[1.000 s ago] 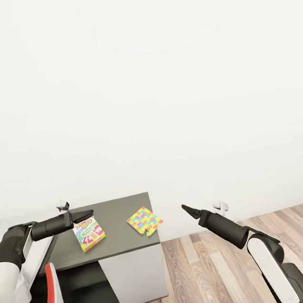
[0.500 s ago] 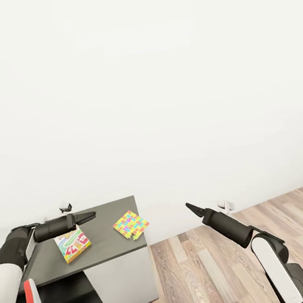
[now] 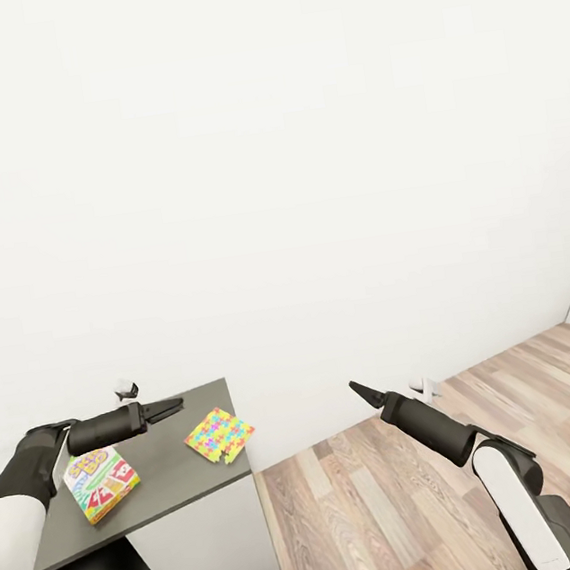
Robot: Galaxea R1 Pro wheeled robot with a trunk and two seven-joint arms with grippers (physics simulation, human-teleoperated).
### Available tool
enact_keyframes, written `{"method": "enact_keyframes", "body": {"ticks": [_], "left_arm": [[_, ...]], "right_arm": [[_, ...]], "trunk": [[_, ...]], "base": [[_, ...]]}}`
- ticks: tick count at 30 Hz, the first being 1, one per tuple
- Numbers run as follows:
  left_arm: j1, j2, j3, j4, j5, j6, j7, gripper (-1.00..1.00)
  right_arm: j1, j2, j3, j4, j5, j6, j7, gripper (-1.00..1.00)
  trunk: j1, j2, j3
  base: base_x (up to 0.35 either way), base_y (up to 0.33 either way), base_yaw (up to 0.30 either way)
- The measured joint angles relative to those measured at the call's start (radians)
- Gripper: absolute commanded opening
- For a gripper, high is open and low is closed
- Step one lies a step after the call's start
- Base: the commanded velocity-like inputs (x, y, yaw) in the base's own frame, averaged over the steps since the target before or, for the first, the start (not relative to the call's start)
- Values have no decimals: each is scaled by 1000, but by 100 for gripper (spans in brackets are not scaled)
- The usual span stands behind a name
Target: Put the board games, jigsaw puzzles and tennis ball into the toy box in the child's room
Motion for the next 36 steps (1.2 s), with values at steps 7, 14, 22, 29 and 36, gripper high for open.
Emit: {"method": "enact_keyframes", "body": {"ticks": [7,14,22,29,36], "left_arm": [[0,-1,0,0,0,-1,0,100],[0,-3,0,1,-1,-1,0,100],[0,-4,0,1,-1,-1,0,100],[0,-18,-1,1,-2,-2,0,100],[0,-23,-1,1,-2,-2,0,100]], "right_arm": [[0,0,0,0,0,0,0,100],[0,0,-1,0,0,0,-1,100],[0,0,-1,2,0,-1,0,100],[0,1,-1,7,-1,-1,-1,100],[1,0,-10,8,0,-1,0,100]], "trunk": [[0,0,4],[0,0,8],[0,0,13],[0,0,16],[0,0,20]], "base": [[0,0,-232],[0,0,-232],[0,0,-231],[0,0,-229],[0,0,-226]]}}
